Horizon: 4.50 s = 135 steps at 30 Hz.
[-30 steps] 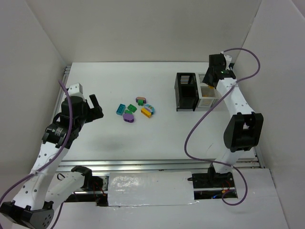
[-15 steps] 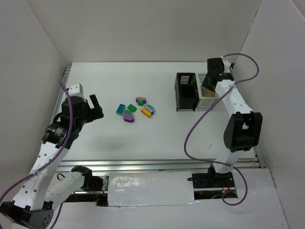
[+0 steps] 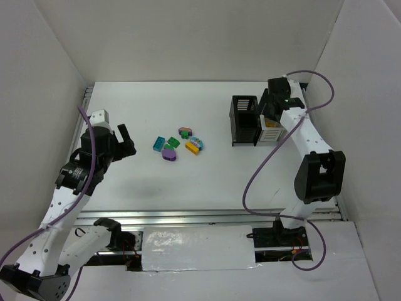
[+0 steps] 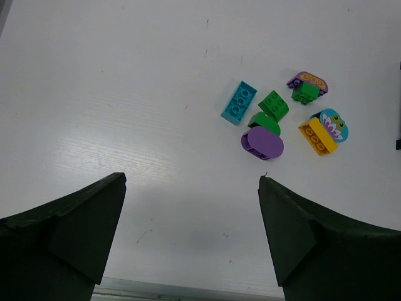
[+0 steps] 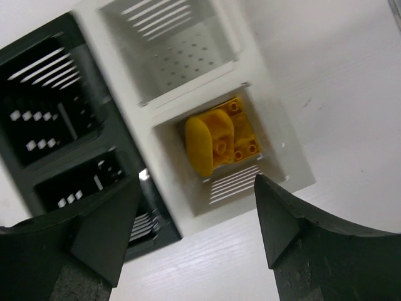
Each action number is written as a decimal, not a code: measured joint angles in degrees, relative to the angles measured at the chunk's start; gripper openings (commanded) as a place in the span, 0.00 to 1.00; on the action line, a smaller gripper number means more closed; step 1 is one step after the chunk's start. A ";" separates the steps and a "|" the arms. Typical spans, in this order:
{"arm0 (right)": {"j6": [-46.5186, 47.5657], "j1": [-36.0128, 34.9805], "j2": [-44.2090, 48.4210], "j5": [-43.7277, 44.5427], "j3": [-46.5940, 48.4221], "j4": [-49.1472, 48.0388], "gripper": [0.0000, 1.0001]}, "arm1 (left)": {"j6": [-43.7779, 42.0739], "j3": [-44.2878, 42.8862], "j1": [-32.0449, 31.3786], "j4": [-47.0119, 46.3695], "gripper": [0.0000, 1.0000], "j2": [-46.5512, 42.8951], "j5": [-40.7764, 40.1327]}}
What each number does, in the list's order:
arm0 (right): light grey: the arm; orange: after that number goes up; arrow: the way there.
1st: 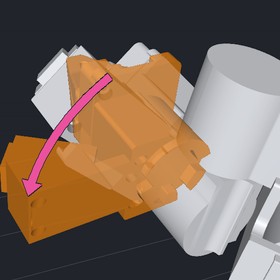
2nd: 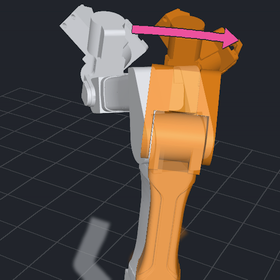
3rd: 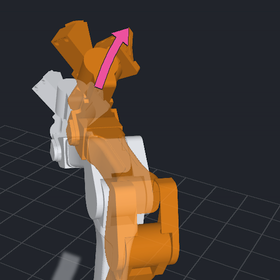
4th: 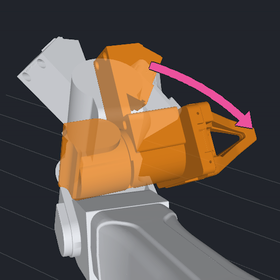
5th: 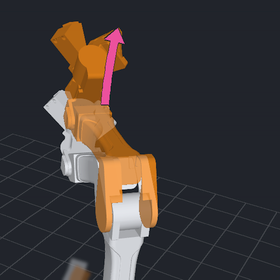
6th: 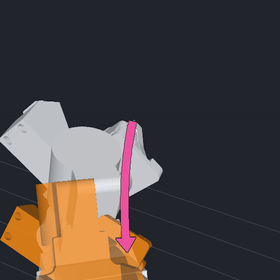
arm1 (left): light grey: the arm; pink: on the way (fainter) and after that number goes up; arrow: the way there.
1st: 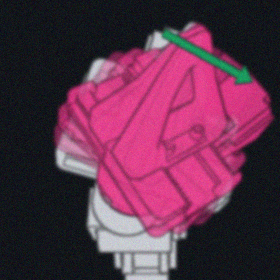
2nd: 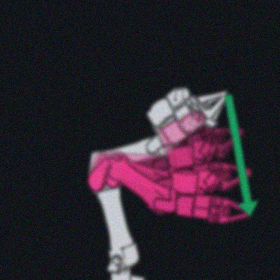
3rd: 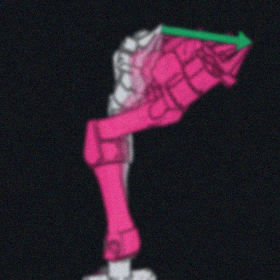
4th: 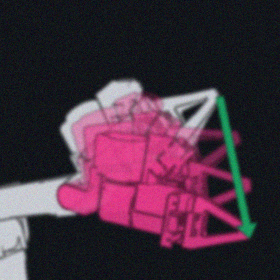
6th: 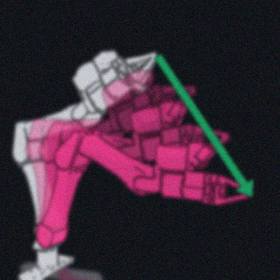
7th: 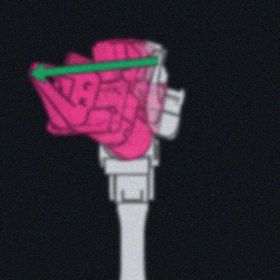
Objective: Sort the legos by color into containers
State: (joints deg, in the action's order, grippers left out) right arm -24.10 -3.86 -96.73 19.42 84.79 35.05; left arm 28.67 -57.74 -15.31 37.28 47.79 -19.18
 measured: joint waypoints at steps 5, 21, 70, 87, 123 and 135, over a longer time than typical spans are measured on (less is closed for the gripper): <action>5.81 -11.61 3.63 -5.97 -0.31 -0.85 0.81 | 0.00 0.00 0.00 0.00 1.00 0.09 -0.04; 19.47 -33.57 -21.27 -19.08 11.56 0.72 1.00 | 0.13 0.00 0.00 0.09 0.99 1.49 -1.81; 14.05 -48.72 15.34 -24.15 -14.16 -18.64 0.25 | 11.13 -0.04 0.42 -15.21 0.98 7.54 45.64; 8.41 -51.39 15.52 -15.21 -13.05 -20.57 0.25 | 16.72 2.25 0.37 -23.23 0.91 10.34 55.21; 4.42 -34.53 26.53 -59.17 -17.18 -23.89 0.97 | 9.90 8.35 0.11 -38.66 0.00 7.26 80.76; -0.57 -35.87 25.83 -74.18 -18.62 -30.16 0.77 | 13.57 10.40 0.11 -46.64 0.00 4.72 85.66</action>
State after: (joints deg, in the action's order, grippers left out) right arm -24.67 -39.72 -70.89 -54.76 66.17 4.89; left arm 42.24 -47.33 -15.20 -9.37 52.51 66.48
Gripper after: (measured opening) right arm 0.816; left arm 0.484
